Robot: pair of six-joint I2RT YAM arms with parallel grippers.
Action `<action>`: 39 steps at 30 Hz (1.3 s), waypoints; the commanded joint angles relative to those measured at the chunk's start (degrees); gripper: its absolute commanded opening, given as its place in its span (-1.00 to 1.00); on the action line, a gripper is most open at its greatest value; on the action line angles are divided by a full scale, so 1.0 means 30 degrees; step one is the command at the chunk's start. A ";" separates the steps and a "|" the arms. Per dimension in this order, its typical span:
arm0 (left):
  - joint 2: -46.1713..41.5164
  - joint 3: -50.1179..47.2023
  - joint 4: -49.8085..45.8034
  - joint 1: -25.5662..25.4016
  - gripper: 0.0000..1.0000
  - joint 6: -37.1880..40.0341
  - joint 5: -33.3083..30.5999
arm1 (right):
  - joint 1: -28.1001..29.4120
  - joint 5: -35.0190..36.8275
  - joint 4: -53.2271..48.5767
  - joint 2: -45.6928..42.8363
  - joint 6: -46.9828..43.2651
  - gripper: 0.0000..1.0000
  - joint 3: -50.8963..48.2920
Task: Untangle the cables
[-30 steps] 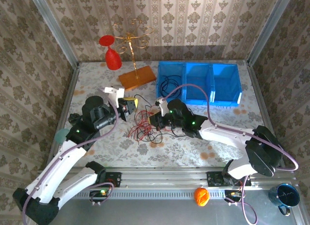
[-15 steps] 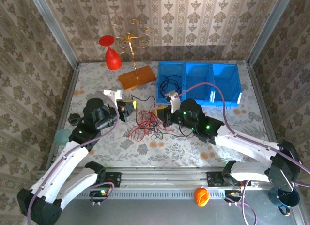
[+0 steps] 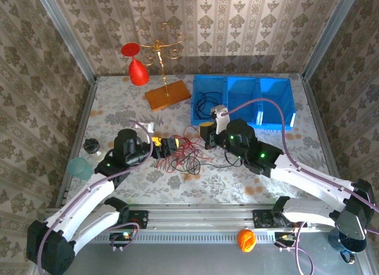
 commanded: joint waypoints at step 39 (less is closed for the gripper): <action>0.1294 0.1396 -0.0333 0.1035 0.81 -0.0232 -0.0307 | 0.1537 -0.6659 0.4028 0.2798 -0.0055 -1.00 -0.1838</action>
